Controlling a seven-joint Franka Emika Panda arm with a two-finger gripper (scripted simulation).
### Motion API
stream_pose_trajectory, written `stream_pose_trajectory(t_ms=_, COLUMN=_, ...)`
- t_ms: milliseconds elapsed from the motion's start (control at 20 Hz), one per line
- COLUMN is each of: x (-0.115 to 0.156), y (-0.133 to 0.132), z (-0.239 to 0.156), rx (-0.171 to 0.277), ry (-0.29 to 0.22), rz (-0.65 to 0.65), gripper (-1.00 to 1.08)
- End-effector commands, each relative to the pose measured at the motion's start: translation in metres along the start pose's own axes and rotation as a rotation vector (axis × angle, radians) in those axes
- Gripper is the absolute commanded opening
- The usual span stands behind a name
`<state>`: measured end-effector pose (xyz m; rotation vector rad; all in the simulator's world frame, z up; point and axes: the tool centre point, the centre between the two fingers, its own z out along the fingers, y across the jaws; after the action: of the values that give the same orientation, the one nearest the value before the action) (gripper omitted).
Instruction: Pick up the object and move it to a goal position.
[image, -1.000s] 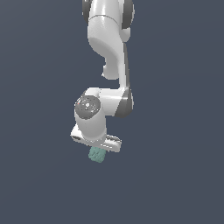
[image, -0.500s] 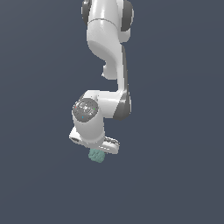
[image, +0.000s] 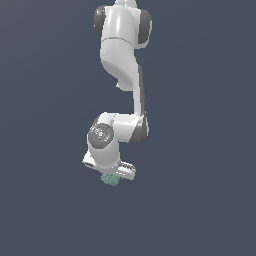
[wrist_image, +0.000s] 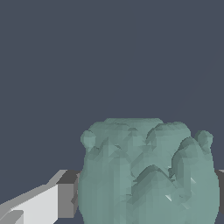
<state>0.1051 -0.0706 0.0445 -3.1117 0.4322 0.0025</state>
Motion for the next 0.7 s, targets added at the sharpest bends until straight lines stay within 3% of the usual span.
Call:
stream_pose_trajectory(t_ms=0, x=0.0007, y=-0.0001, z=0.0054, rx=0.0, ry=0.002, rz=0.0, gripper=1.0)
stream_pose_trajectory(t_ms=200, x=0.0019, y=-0.0002, z=0.0039, rx=0.0, ry=0.002, rz=0.0, gripper=1.0)
stream_pose_trajectory(t_ms=250, x=0.0019, y=-0.0002, z=0.0039, rx=0.0, ry=0.002, rz=0.0, gripper=-1.0)
stream_pose_trajectory(t_ms=650, x=0.0019, y=-0.0002, z=0.0039, rx=0.0, ry=0.002, rz=0.0, gripper=-1.0)
